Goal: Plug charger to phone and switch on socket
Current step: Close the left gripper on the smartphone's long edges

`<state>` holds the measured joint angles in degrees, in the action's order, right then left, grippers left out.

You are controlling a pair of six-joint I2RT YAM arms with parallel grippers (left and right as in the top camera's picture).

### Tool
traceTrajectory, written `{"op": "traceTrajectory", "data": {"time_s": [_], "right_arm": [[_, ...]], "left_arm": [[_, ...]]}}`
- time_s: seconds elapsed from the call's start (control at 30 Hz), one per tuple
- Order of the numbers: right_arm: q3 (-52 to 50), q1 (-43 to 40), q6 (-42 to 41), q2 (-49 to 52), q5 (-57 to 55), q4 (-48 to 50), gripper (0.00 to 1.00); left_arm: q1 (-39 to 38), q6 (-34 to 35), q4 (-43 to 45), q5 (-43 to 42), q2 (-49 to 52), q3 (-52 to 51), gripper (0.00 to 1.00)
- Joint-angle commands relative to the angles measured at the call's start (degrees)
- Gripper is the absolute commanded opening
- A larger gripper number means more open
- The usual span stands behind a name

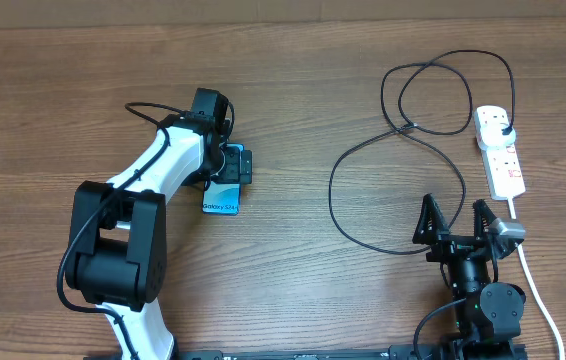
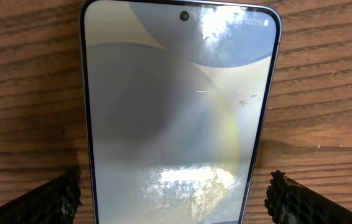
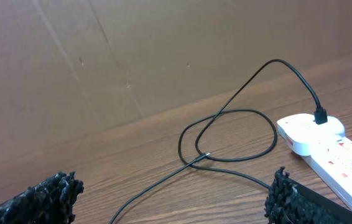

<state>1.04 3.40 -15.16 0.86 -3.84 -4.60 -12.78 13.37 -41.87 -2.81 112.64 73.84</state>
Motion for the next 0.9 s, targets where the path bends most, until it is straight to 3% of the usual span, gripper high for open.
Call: {"op": "traceTrajectory", "data": {"time_s": [0.0, 0.5, 0.77, 0.87], "right_arm": [[-0.6, 0.1, 0.6, -0.4, -0.1, 0.2, 1.0], [-0.6, 0.1, 0.6, -0.4, -0.1, 0.2, 1.0], [-0.6, 0.1, 0.6, -0.4, -0.1, 0.2, 1.0], [-0.6, 0.1, 0.6, -0.4, -0.1, 0.2, 1.0]], "left_arm": [[-0.7, 1.0, 0.4, 0.0, 0.5, -0.4, 0.99], [-0.7, 0.3, -0.3, -0.8, 12.2, -0.3, 1.0], [-0.7, 0.0, -2.1, -4.0, 12.6, -0.3, 1.0], [-0.8, -3.4, -3.7, -7.1, 12.6, -0.3, 1.0]]}}
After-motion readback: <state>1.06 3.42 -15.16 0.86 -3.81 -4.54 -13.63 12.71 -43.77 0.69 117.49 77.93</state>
